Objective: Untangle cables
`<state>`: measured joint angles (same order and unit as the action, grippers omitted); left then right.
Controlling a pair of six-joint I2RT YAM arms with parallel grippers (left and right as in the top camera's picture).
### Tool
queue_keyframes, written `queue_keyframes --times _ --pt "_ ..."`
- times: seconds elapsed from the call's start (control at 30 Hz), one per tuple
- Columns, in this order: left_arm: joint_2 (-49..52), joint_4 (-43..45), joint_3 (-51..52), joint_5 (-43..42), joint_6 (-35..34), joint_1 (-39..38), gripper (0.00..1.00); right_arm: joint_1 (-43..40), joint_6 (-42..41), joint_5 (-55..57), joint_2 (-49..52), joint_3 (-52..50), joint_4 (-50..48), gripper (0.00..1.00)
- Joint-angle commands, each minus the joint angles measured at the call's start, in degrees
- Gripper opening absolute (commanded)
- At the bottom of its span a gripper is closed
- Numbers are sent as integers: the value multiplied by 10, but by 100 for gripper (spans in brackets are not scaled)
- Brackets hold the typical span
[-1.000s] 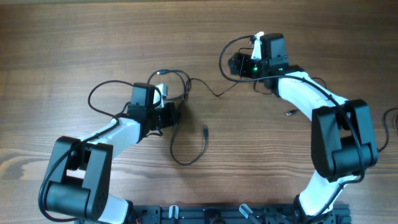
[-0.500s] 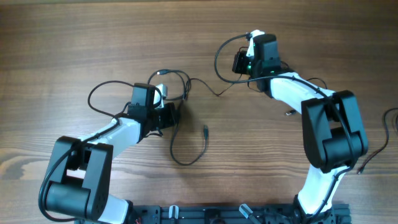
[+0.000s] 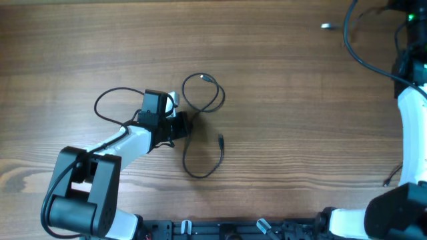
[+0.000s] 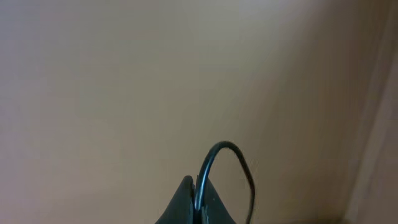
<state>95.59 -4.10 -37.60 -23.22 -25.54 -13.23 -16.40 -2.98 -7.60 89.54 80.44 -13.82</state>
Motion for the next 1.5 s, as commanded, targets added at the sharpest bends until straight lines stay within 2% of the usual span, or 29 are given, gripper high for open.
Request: queue_keyframes --times 0.0,0.07,0.13,0.2,0.37,0.53,0.6,0.63,0.67,0.7,0.73,0.77,0.87,0.97,1.03,1.1,1.2,1.33,1.37,1.4,1.47 --pt "7 -16 10 51 11 -1 4 -13 89 34 44 11 -33 4" --pt "7 -16 10 51 11 -1 4 -21 140 54 97 52 -28 4" --pt "7 -22 10 51 11 -1 5 -36 155 108 155 99 -20 4" --pt "7 -26 10 51 11 -1 6 -60 165 108 210 131 -20 4" --pt "7 -26 10 51 5 -1 8 -102 162 106 325 144 -28 4" --pt "7 -26 10 51 -35 -1 8 -103 108 103 424 144 39 4" --pt "7 -26 10 51 -35 -1 8 -97 88 40 435 144 107 5" --pt "7 -26 10 51 -35 -1 8 -92 83 18 435 144 124 14" --pt "7 -26 10 51 -34 -1 8 -87 69 18 433 144 137 38" --pt "7 -26 10 51 -34 -1 8 -82 63 20 427 144 152 54" --pt "7 -26 10 51 -35 -1 7 -78 43 22 414 145 172 89" --pt "7 -26 10 51 -35 -1 6 -74 -1 29 384 145 200 100" --pt "7 -26 10 51 -34 -1 7 -74 -110 47 295 145 277 100" --pt "7 -15 10 51 -34 -1 7 -62 -198 -2 205 145 405 100" --pt "7 7 10 50 -35 -1 5 -24 -200 -77 182 145 483 100" --pt "7 21 10 41 -51 -1 4 14 -195 -108 183 141 530 100" --pt "7 78 10 -65 -51 -1 4 106 -189 -107 183 123 584 100" --pt "7 119 10 -147 -51 -25 4 199 -185 -98 184 117 611 100" --pt "7 123 10 -144 -50 -36 6 214 -205 -98 184 117 618 100" --pt "6 123 7 -134 -47 -42 16 231 -259 -98 184 117 642 100" --pt "-5 122 6 -132 -47 -33 33 248 -292 -99 184 117 665 100"
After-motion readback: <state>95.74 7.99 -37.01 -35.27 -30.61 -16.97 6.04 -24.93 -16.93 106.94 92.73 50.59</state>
